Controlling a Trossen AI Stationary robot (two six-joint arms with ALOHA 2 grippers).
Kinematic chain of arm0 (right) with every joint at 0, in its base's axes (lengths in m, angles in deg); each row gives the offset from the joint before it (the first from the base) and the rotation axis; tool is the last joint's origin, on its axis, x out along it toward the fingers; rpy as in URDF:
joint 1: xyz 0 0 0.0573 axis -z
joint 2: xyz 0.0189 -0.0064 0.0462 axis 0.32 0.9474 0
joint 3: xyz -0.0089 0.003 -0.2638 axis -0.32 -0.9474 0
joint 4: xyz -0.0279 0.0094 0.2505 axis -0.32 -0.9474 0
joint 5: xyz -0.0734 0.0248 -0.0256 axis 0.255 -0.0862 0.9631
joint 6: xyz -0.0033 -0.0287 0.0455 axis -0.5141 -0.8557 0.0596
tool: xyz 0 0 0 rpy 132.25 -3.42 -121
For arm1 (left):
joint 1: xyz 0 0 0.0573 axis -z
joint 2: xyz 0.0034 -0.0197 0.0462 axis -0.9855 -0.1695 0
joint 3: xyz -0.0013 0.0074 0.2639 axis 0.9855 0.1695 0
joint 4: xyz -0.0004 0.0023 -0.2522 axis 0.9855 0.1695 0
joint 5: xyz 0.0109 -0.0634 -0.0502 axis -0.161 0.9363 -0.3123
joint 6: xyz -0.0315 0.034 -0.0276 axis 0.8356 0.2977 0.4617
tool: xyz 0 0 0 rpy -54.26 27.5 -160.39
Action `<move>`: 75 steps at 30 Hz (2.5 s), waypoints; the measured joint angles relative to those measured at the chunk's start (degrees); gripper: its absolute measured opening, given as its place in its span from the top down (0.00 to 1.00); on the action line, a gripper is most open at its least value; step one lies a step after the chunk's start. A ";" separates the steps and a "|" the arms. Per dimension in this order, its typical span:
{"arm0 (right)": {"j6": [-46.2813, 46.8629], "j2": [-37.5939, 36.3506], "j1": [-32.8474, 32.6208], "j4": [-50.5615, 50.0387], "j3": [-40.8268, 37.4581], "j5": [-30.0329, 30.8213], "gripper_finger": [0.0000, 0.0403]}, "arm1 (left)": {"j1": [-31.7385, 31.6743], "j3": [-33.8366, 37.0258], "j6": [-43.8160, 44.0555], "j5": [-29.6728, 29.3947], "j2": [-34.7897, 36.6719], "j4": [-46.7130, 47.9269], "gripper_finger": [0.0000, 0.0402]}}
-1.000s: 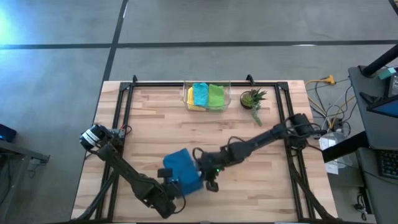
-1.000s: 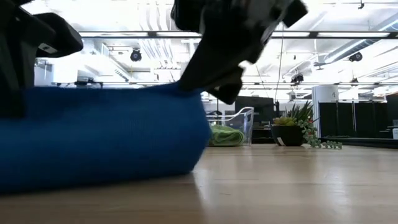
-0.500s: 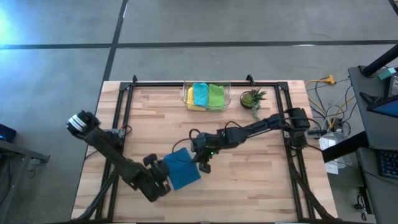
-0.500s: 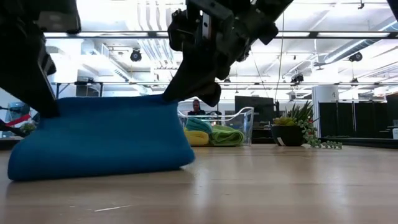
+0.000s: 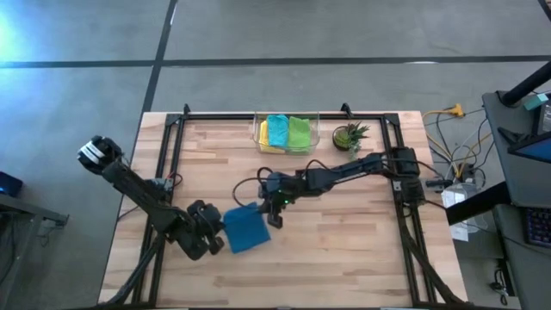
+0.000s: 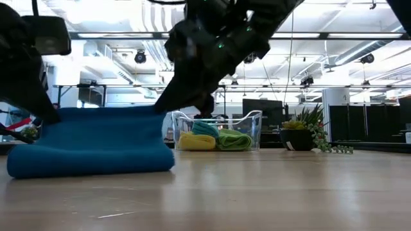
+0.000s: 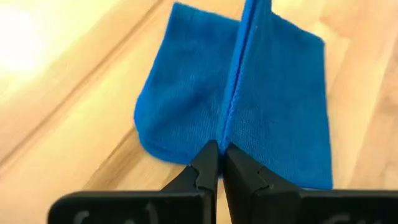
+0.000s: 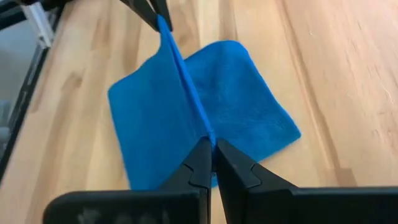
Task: Fold microfiber towels
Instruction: Fold the dark blue microfiber towel
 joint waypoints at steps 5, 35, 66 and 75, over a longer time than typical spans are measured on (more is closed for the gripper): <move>-0.04 3.38 0.92 -0.50 2.89 0.64 0.98 | -0.10 0.84 -0.02 0.55 -0.16 0.42 1.00; -0.93 4.37 5.90 -0.16 3.44 1.07 0.75 | -5.32 4.04 3.71 -1.52 0.53 6.93 0.77; -18.04 9.88 -2.25 14.95 5.06 2.26 0.08 | -5.31 4.10 7.54 3.52 3.69 2.69 0.68; -17.96 18.53 -2.11 1.13 15.69 2.37 0.07 | -5.31 4.10 7.54 3.74 3.69 1.93 0.68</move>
